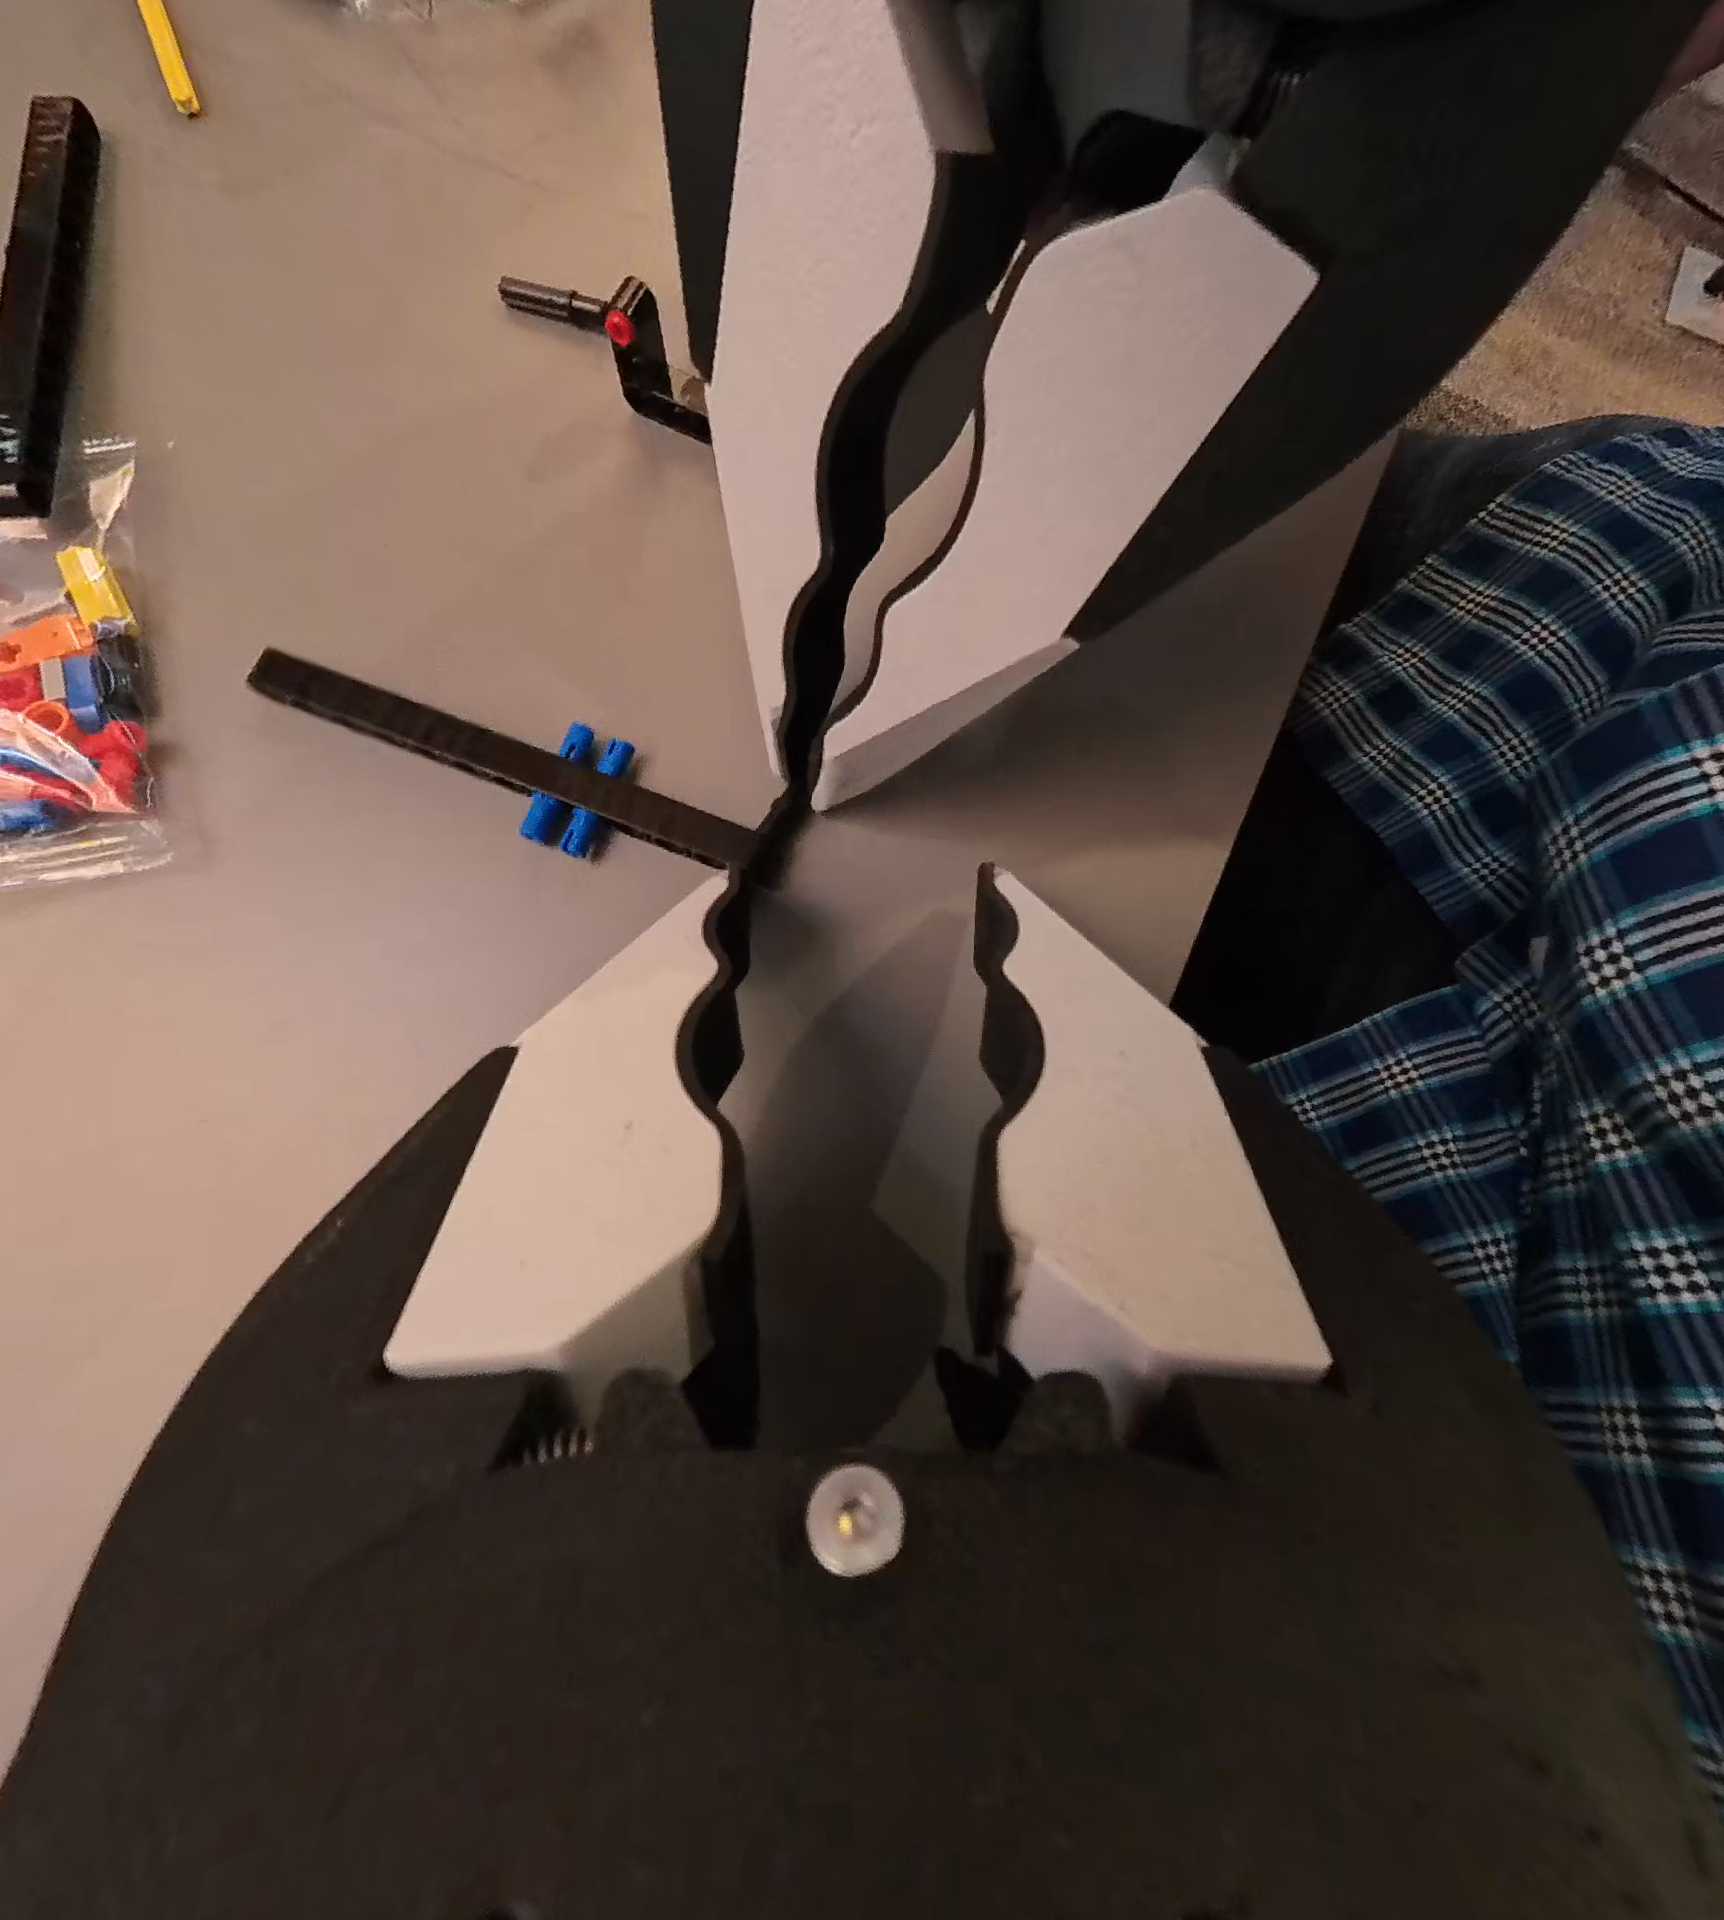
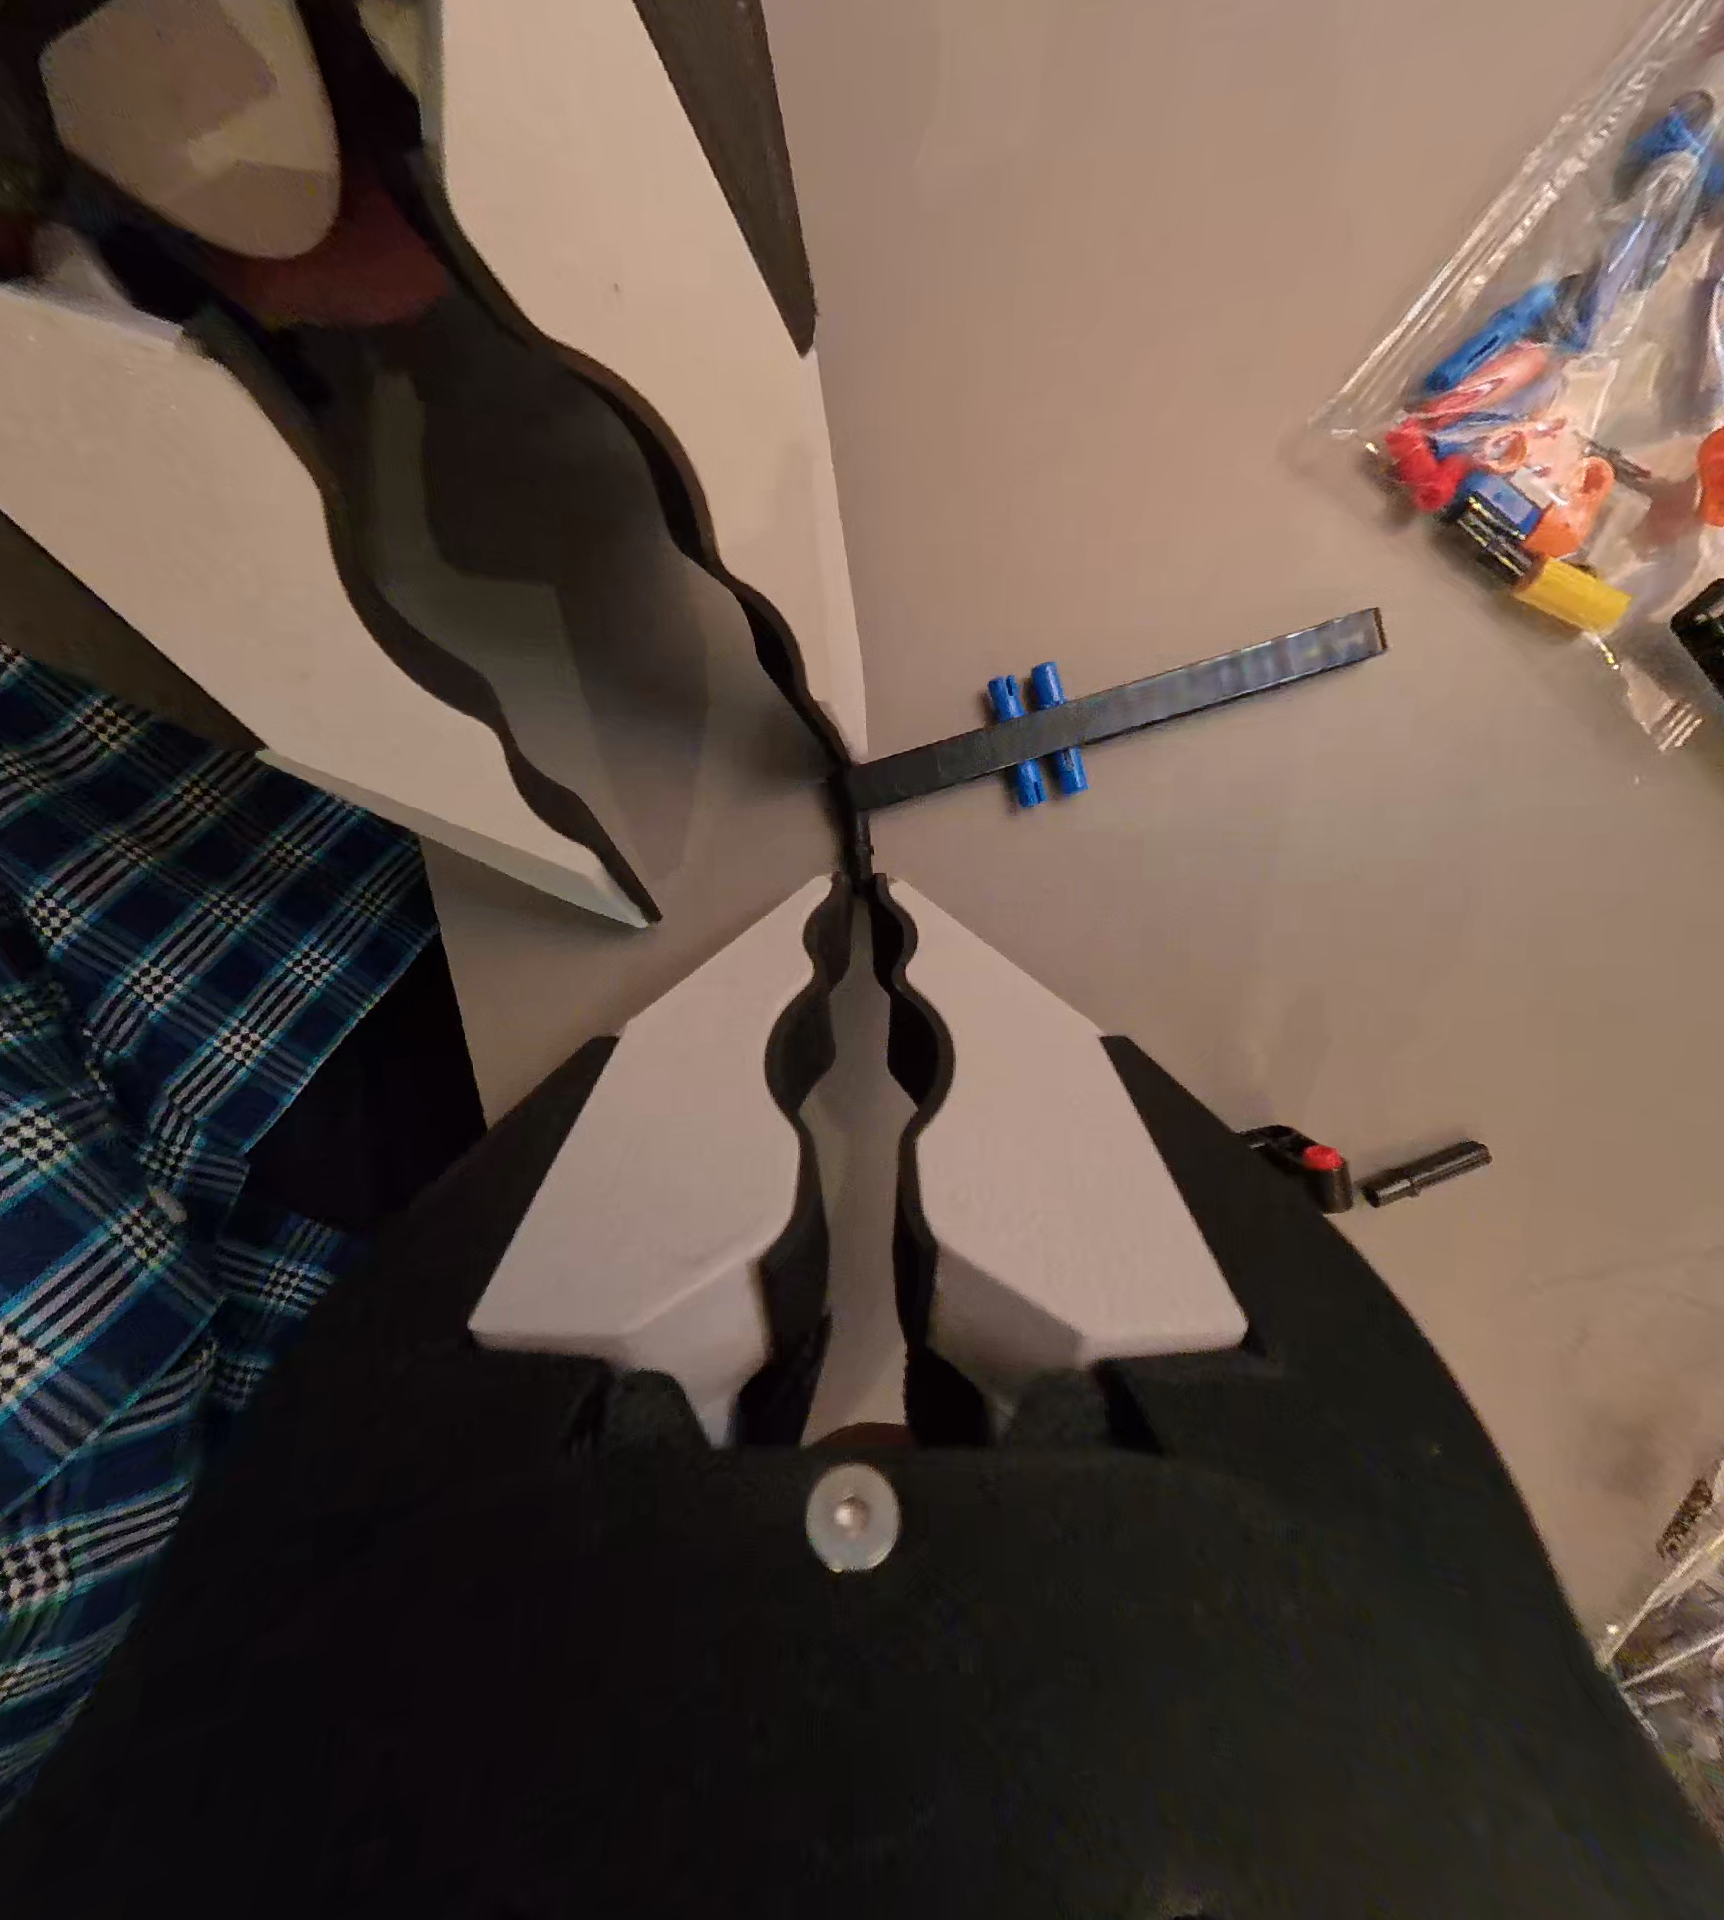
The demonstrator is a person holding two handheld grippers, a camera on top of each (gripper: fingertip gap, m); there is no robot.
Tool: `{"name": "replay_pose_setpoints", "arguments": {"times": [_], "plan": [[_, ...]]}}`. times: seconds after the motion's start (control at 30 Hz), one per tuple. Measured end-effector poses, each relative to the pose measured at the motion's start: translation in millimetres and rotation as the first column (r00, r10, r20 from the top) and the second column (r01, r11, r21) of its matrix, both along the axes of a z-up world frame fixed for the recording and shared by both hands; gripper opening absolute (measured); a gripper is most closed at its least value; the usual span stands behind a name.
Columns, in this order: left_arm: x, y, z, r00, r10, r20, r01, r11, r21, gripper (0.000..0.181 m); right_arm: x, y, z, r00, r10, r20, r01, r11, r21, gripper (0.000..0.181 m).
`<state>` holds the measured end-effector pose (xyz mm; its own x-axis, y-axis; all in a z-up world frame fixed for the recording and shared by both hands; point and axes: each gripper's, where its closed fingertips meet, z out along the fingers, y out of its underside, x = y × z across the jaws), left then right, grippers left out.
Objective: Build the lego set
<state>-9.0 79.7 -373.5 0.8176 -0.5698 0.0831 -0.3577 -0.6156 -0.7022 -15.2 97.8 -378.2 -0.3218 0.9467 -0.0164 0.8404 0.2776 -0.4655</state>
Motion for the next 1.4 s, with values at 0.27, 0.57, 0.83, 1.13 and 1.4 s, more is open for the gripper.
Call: {"name": "replay_pose_setpoints", "arguments": {"times": [0.27, 0.57, 0.83, 1.13, 1.4], "plan": [[1.0, 0.3, -0.1, 1.000, 0.007, 0.003, -0.007, 1.000, 0.003, 0.038, -0.7, 0.6, 0.4, 1.000, -0.004, -0.005, 0.004, 1.000, 0.004, 0.000], [-0.5, -0.1, -0.5, 1.000, 0.007, -0.015, -0.007, 1.000, 0.003, 0.034, -2.0, 0.9, 0.7, 1.000, 0.016, 0.002, -0.016, 1.000, -0.005, 0.000], [-4.7, -0.6, -1.0, 0.999, -0.005, -0.037, 0.005, 1.000, -0.003, 0.039, -2.6, 0.9, 1.0, 0.999, 0.033, 0.003, -0.033, 0.999, -0.006, 0.000], [-6.1, 0.6, -1.1, 0.999, 0.015, -0.036, -0.015, 1.000, -0.007, 0.043, -3.9, 0.6, 1.2, 0.998, 0.067, 0.004, -0.067, 0.998, 0.010, 0.000], [-6.6, 1.4, -1.2, 0.999, 0.037, -0.038, -0.037, 0.999, 0.001, 0.041, -5.0, 0.6, 1.4, 0.995, 0.101, 0.005, -0.101, 0.995, 0.019, 0.000]]}}
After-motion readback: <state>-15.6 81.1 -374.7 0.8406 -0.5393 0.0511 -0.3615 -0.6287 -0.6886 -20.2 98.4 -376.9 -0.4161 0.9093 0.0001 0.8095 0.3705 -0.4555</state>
